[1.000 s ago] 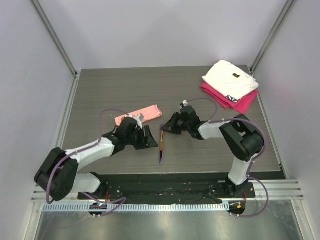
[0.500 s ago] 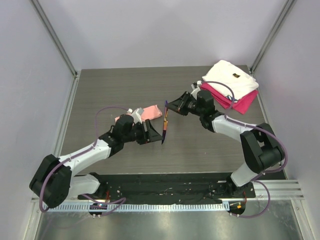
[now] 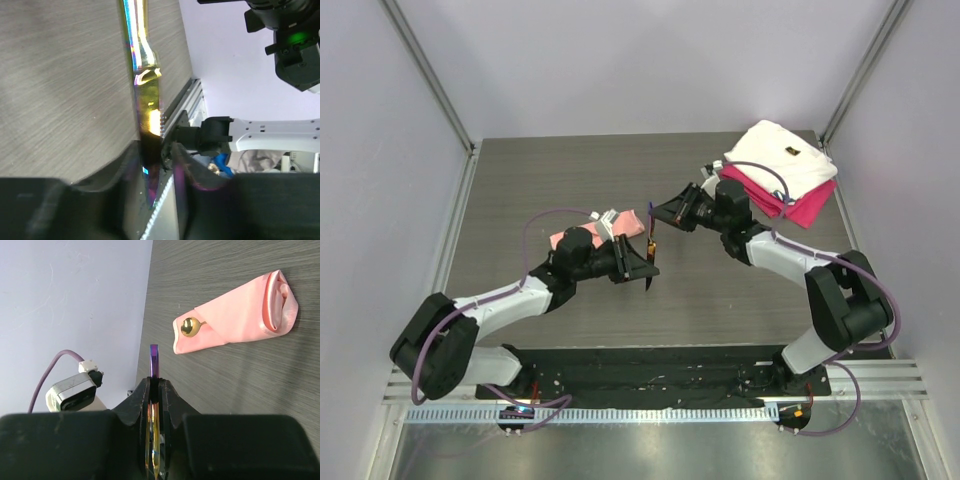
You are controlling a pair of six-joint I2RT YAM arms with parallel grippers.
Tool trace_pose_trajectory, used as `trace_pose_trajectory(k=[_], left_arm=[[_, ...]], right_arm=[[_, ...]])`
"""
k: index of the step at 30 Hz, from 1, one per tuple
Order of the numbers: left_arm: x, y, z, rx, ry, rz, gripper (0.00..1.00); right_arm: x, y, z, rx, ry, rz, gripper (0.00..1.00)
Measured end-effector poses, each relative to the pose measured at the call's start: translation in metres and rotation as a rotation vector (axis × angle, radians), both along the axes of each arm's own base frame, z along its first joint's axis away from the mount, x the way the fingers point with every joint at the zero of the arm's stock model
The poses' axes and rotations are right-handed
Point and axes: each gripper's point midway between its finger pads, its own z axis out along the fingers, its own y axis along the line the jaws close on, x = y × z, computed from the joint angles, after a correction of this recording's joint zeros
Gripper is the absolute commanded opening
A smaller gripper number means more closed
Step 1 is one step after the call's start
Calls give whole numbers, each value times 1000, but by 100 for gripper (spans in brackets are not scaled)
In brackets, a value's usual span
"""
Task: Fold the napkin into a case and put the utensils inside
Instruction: Pass from the right arm to the left
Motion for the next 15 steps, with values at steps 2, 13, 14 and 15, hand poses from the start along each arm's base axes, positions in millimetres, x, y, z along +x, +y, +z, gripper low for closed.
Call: trace_pose_trajectory(k=[2,13,14,15], left_arm=[[-2,-1,0,-3,4,-12,6],[-21,15,-5,150,10,-89,0],[-22,18,-6,185,8,-94,0],[-22,21,-5,216,2,-98,0]], right_arm=[[-1,-1,3,2,-3,1,1],[-16,-31,7,-305,-70,21,61],[-15,-37,7,-353,-69,8,66],[-16,-42,9,-388,-68,1,71]])
